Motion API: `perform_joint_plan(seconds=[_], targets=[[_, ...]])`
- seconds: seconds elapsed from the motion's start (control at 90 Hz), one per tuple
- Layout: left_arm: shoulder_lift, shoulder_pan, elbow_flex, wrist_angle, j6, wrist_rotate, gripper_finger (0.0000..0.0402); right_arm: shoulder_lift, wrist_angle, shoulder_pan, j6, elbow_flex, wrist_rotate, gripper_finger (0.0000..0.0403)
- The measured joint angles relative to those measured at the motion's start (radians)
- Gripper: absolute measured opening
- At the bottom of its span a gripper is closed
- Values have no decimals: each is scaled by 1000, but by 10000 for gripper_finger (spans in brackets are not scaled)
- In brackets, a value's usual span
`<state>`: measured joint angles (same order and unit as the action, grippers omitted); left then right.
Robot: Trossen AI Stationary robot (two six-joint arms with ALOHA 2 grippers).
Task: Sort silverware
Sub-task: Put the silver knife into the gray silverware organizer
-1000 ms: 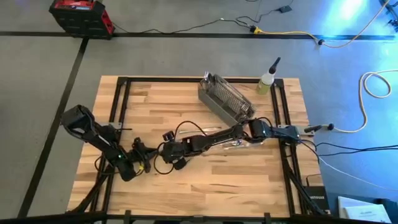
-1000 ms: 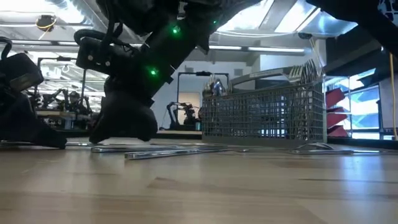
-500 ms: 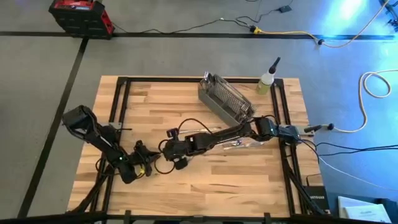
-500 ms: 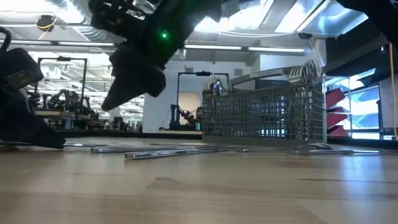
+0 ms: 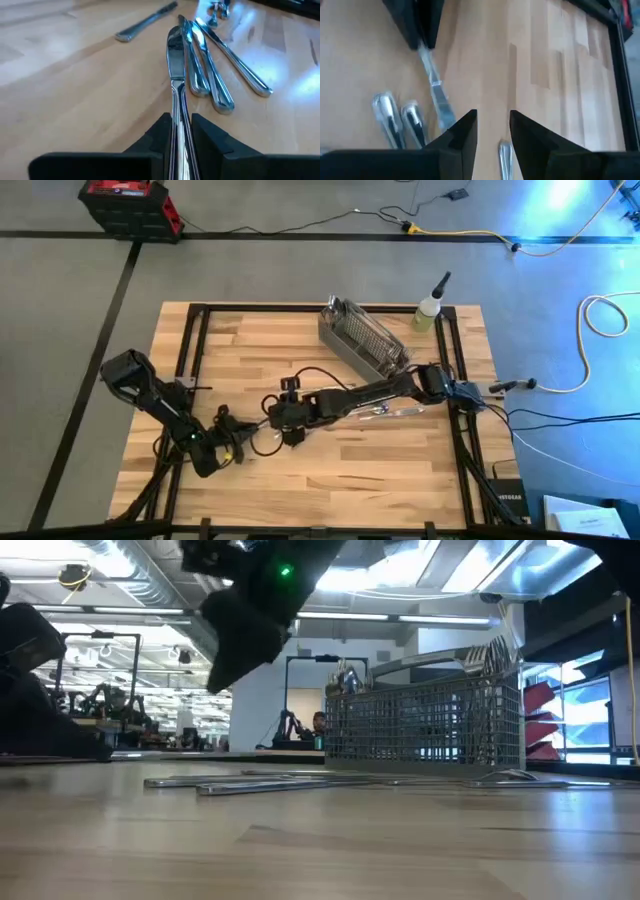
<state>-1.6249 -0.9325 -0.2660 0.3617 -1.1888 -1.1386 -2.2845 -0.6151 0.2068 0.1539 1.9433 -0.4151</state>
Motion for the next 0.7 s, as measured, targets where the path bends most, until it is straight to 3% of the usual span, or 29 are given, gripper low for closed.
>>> perform_joint_plan(seconds=[0.178, 0.511, 0.7], targets=[[1, 0, 0, -2, 8, -24, 43, 166, 119, 28, -21, -185, -46, 71], [1, 21, -5, 0, 5, -44, 43, 668, 608, 30, -236, -906, -48, 10], [1, 78, -41, 2, 96, -44, 43, 908, 681, 62, -395, -1175, -66, 5]])
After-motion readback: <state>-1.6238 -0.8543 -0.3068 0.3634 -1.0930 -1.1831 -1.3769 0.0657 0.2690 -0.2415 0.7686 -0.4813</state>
